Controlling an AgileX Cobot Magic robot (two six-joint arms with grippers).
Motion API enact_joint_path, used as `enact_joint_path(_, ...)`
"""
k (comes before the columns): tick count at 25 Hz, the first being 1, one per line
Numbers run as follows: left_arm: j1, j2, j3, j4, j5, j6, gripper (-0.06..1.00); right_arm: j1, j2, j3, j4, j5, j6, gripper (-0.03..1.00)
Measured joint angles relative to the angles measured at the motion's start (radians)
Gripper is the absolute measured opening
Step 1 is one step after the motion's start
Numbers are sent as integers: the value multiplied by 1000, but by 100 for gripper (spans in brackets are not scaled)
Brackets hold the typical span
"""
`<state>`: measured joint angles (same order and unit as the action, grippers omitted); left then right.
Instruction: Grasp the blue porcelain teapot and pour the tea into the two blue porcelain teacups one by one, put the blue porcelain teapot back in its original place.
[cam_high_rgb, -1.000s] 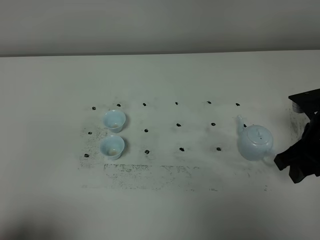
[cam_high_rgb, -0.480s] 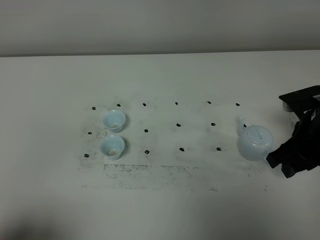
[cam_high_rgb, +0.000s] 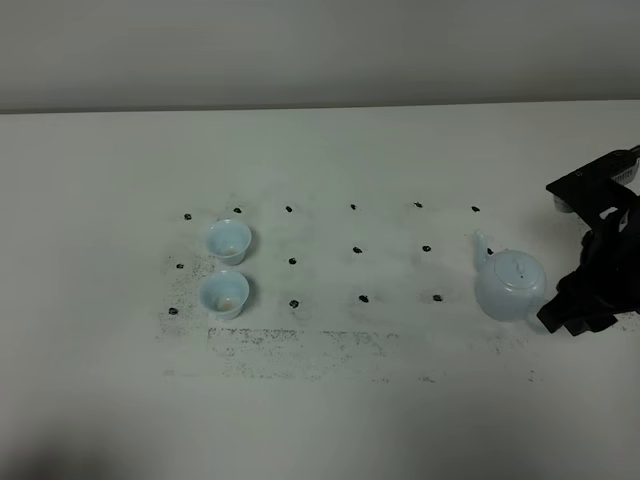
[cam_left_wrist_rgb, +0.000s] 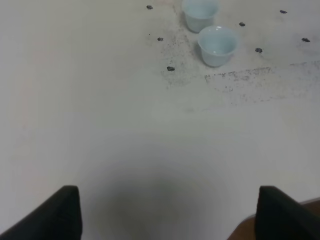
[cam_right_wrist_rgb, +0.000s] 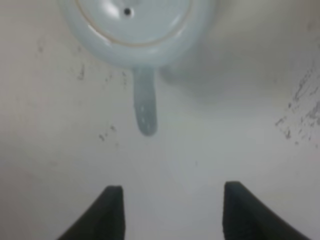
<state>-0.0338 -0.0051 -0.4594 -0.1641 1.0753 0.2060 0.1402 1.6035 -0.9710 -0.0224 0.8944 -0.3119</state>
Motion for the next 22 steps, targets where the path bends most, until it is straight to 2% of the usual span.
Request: enact_joint_path(22, 0, 0, 0, 0, 0, 0, 68, 0, 143, 0, 43, -130, -23, 43)
